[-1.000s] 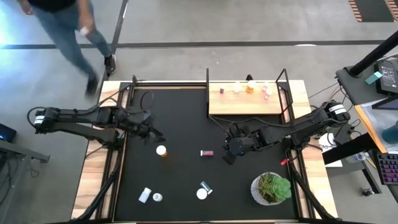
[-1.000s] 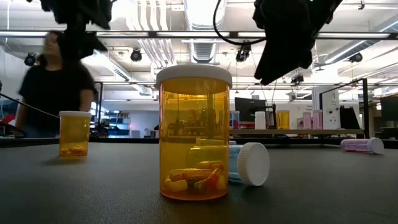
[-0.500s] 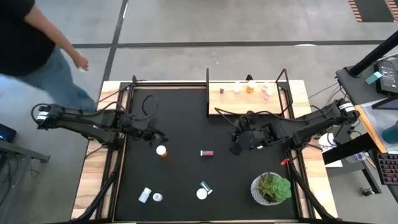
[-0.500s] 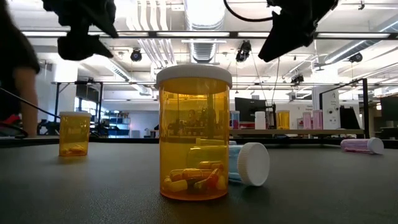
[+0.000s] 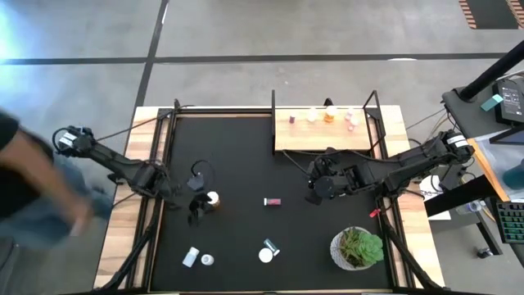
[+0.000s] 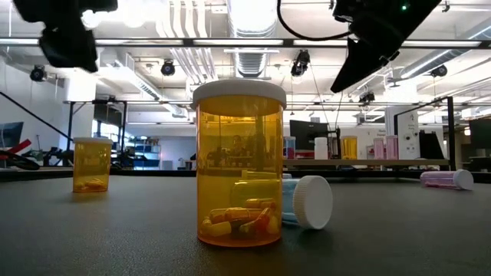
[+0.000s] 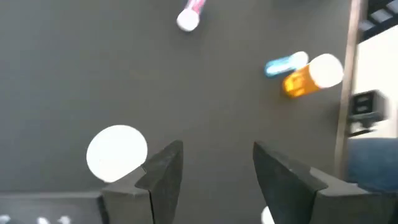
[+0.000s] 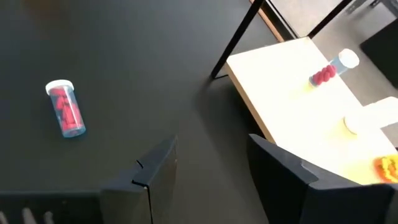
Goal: Pick and place medicine bottles onto shelf by color
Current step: Move the top orange pill bottle to the center of the table
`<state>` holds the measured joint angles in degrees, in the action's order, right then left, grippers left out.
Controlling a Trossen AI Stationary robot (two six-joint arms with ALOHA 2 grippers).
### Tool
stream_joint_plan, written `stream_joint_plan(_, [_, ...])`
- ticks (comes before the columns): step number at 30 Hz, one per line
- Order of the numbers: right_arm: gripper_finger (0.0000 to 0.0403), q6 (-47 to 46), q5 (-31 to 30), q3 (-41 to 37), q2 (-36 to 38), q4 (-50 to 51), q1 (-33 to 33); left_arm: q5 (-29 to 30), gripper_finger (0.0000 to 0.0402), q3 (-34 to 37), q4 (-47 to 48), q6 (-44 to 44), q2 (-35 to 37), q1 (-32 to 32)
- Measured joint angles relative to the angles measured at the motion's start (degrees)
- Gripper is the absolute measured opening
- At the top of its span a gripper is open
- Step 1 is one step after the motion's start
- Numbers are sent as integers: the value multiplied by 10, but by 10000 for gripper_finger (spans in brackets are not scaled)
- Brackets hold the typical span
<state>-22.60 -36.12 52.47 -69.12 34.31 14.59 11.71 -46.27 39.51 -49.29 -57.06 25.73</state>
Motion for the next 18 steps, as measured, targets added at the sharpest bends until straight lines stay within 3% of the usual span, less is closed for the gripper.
stream_joint_plan(9, [183,31,0,0,0,-3,0,8,138,-6,6,-10,-52,14])
stream_joint_plan(18, [183,31,0,0,0,-4,0,10,132,-4,2,80,-72,8])
